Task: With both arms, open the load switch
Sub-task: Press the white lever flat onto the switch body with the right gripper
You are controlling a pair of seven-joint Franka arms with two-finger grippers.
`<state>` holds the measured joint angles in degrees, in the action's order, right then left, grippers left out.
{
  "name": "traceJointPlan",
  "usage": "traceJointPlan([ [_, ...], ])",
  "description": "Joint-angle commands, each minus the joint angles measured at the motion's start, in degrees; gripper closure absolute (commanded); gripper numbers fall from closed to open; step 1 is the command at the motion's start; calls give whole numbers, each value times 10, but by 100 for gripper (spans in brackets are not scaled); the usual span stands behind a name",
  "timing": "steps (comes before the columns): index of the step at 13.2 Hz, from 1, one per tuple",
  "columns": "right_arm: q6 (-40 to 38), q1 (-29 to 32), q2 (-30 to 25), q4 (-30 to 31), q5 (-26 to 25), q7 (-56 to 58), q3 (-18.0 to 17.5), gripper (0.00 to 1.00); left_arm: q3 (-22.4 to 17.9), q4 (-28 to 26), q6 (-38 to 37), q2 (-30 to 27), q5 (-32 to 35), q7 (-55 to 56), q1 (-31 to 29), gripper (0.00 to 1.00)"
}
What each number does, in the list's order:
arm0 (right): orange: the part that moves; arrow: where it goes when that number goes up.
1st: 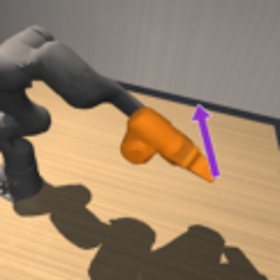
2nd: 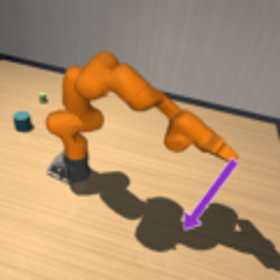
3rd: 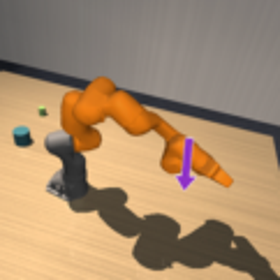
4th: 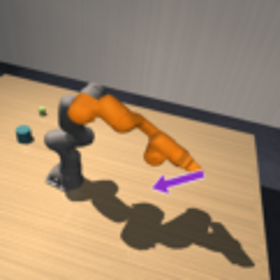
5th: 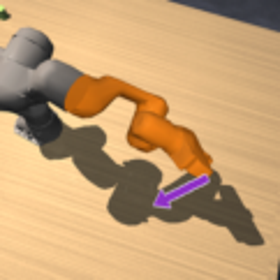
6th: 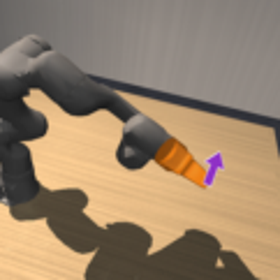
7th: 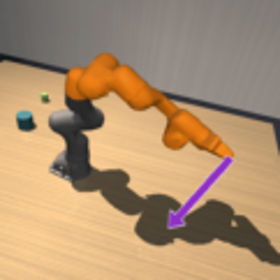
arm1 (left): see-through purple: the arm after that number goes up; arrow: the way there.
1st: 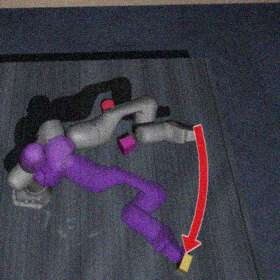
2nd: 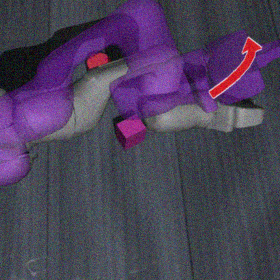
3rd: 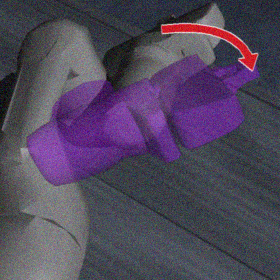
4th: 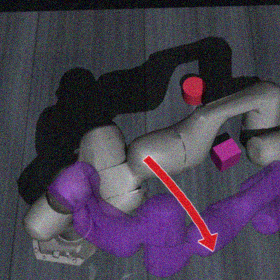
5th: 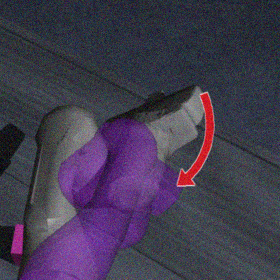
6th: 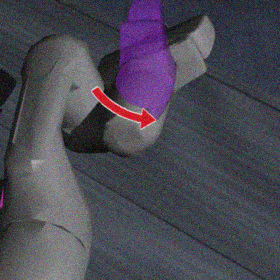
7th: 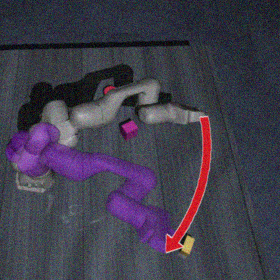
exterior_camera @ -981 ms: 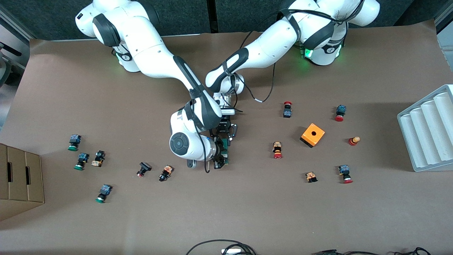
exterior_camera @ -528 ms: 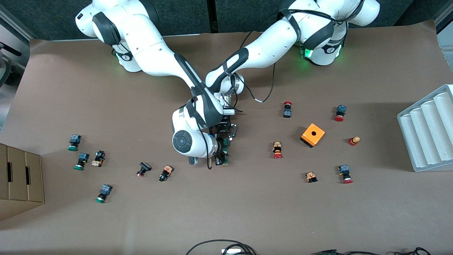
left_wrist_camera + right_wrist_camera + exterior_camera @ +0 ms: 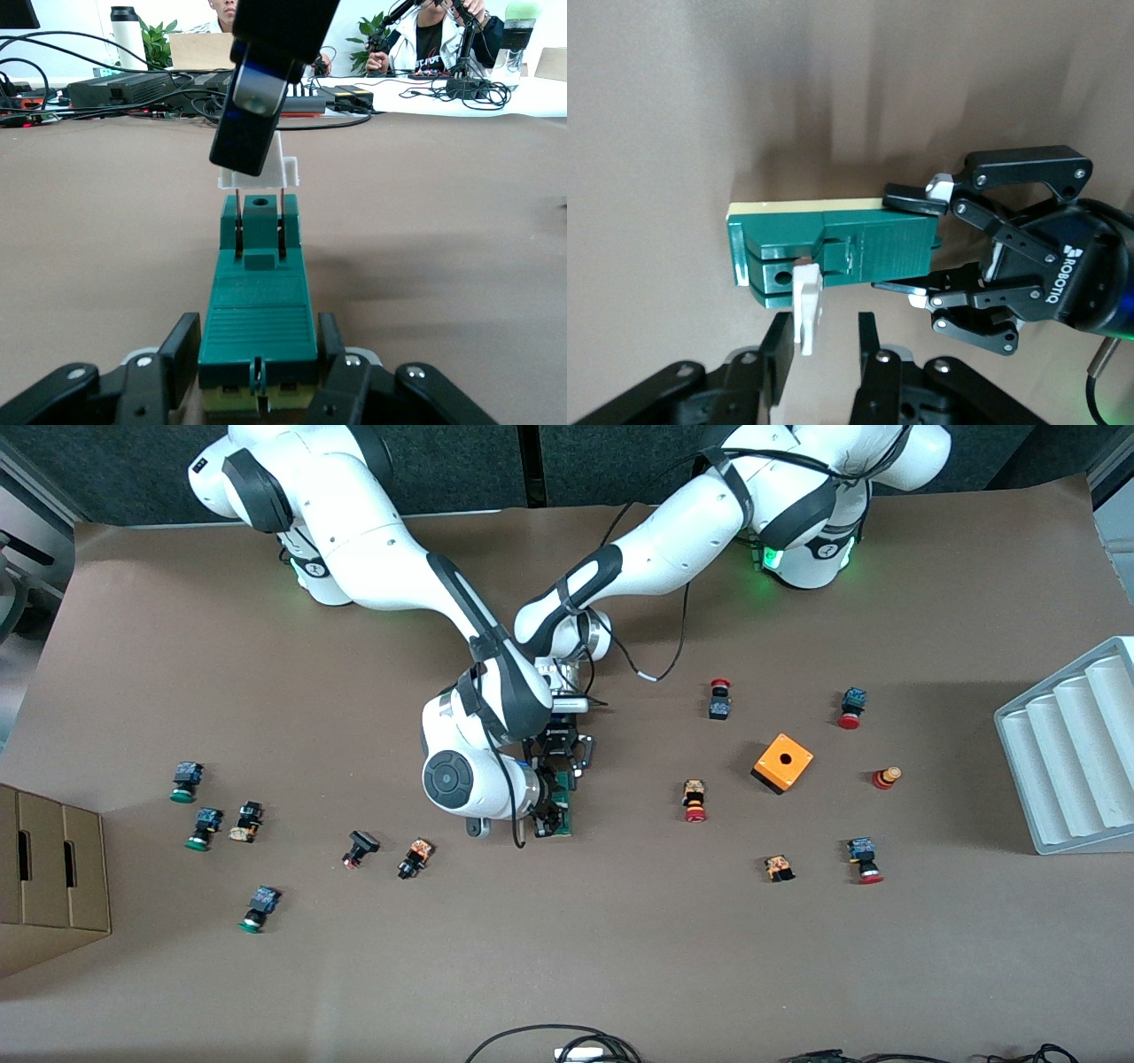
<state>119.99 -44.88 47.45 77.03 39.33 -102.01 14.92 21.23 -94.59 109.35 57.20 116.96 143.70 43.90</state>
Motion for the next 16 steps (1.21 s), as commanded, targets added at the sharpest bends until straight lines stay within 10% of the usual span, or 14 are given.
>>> traceJointPlan([
  [1, -14, 8, -24, 23, -13, 2, -10, 64, -6, 13, -7, 6, 6, -7, 9, 39],
  [16, -27, 2, -34, 46, -14, 9, -10, 66, -6, 13, -7, 6, 6, -6, 9, 38],
])
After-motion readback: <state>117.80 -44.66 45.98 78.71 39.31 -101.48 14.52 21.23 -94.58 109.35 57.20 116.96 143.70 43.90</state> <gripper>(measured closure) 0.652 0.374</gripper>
